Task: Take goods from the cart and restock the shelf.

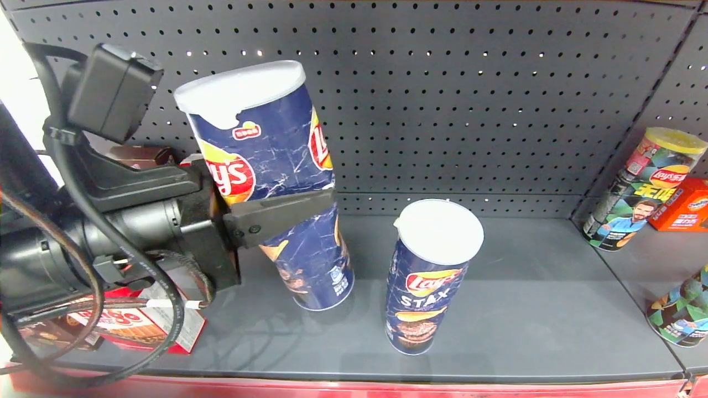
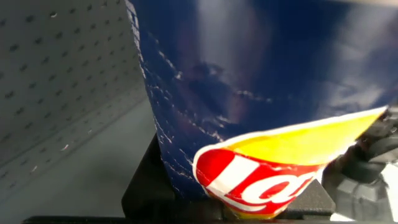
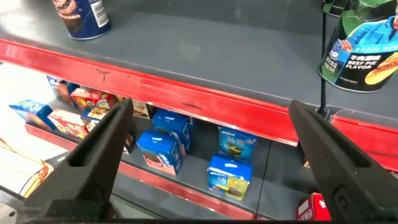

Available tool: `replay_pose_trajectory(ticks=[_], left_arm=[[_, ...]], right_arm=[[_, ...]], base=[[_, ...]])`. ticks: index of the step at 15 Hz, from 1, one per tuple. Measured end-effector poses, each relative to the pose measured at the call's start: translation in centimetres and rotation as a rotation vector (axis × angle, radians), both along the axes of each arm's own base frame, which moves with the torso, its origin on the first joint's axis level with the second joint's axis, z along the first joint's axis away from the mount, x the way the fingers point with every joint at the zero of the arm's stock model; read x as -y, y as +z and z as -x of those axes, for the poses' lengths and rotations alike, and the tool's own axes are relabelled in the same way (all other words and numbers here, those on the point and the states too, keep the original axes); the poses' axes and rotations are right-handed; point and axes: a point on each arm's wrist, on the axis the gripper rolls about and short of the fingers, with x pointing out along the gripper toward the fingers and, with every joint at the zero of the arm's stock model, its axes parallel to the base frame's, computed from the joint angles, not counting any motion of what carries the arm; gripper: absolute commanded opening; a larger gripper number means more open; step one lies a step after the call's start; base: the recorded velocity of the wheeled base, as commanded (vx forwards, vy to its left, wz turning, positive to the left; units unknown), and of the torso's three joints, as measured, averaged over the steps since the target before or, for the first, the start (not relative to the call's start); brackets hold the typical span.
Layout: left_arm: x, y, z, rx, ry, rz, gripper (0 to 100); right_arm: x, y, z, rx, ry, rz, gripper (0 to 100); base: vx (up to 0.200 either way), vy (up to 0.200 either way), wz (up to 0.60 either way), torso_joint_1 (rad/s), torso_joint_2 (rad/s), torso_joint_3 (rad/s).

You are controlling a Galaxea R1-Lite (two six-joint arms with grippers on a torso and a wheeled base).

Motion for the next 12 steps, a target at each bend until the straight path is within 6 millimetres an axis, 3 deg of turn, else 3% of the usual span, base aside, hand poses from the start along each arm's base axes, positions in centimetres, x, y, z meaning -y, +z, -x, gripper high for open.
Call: replay_pose_trajectory(ticks=[7, 12], left_arm=[[2.0, -1.5, -1.6, -0.131, 0.169, -0.142, 0], [3.5, -1.4, -4.5, -0.114, 0.372, -0.165, 0]], right_arm=[[0.0, 0.0, 0.0, 0.0, -0.001, 0.0, 100], [0.0, 0.0, 0.0, 0.0, 0.0, 0.0, 100]], base=[[0.0, 0.0, 0.0, 0.0, 0.0, 0.0], [0.0, 0.0, 0.0, 0.0, 0.0, 0.0]])
